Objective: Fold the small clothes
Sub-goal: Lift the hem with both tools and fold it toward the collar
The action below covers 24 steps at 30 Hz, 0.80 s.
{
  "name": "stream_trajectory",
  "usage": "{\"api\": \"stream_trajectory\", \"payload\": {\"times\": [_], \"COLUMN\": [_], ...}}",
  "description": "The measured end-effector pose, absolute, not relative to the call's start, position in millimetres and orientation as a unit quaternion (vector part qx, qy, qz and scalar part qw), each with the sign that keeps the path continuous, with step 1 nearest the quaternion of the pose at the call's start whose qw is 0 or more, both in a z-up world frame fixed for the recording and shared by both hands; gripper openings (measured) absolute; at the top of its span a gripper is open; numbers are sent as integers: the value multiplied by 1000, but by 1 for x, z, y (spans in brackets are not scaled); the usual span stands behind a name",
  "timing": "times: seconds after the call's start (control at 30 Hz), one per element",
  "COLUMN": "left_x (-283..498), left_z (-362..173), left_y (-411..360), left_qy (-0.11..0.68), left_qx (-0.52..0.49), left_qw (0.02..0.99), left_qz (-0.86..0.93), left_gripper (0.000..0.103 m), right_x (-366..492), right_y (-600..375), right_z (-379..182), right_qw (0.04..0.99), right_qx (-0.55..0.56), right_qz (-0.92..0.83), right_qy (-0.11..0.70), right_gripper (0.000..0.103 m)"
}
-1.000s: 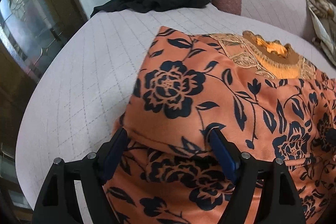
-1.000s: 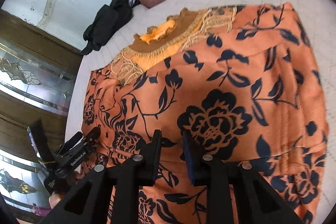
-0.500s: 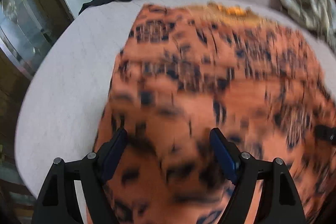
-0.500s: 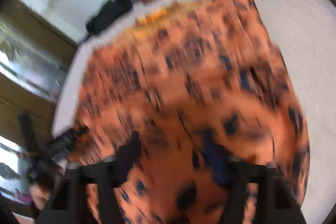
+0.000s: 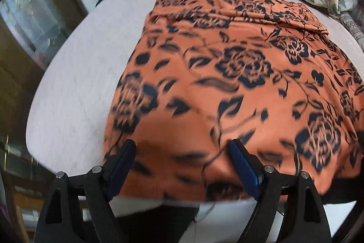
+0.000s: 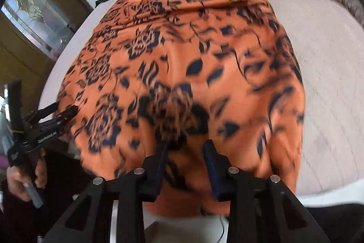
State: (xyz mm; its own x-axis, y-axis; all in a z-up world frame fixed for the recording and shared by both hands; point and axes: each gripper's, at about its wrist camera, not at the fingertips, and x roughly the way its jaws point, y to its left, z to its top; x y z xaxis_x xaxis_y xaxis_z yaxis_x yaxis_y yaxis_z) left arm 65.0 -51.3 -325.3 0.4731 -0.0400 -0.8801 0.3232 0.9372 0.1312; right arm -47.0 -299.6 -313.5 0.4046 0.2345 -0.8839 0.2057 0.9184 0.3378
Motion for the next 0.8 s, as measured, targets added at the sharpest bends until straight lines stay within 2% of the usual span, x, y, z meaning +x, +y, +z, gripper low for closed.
{"api": "stream_trajectory", "payload": {"times": [0.07, 0.2, 0.23, 0.27, 0.3, 0.5, 0.53, 0.57, 0.6, 0.63, 0.67, 0.7, 0.73, 0.77, 0.8], "left_x": [65, 76, 82, 86, 91, 106, 104, 102, 102, 100, 98, 96, 94, 92, 90], "left_z": [-317, -291, -289, -287, -287, -309, -310, -310, -311, -312, -314, -318, -324, -329, -332], "left_y": [-34, 10, 18, 27, 35, 67, 68, 68, 69, 69, 70, 68, 70, 71, 71], "left_qy": [513, 514, 515, 519, 525, 591, 595, 595, 595, 595, 599, 605, 615, 623, 627], "left_qx": [106, 63, 61, 53, 41, -17, -19, -18, -17, -16, -19, -23, -29, -39, -44], "left_qw": [845, 854, 855, 853, 850, 806, 803, 803, 804, 803, 800, 796, 788, 781, 778], "left_qz": [-105, -46, -31, -20, -12, 32, 28, 22, 19, 18, 15, 10, 5, -2, -9], "left_gripper": [84, 84, 84, 84, 84, 84, 84, 84, 84, 83, 73, 57, 48, 38, 36], "right_x": [-57, -89, -95, -100, -107, -100, -98, -96, -93, -93, -91, -89, -89, -88, -87], "right_y": [-313, -357, -367, -376, -388, -394, -391, -386, -381, -376, -371, -368, -367, -365, -364], "right_z": [-316, -292, -287, -285, -285, -317, -325, -332, -333, -332, -330, -327, -325, -323, -321], "right_qw": [785, 804, 806, 804, 799, 768, 760, 753, 755, 763, 769, 773, 774, 774, 777], "right_qx": [247, 278, 287, 300, 325, 358, 362, 364, 351, 325, 302, 291, 291, 290, 283], "right_qz": [22, -26, -35, -43, -51, -55, -54, -51, -56, -64, -62, -53, -47, -45, -46], "right_qy": [567, 525, 517, 511, 502, 528, 537, 546, 552, 556, 560, 561, 561, 561, 561], "right_gripper": [37, 38, 48, 69, 73, 73, 69, 58, 53, 43, 28, 22, 14, 13, 13]}}
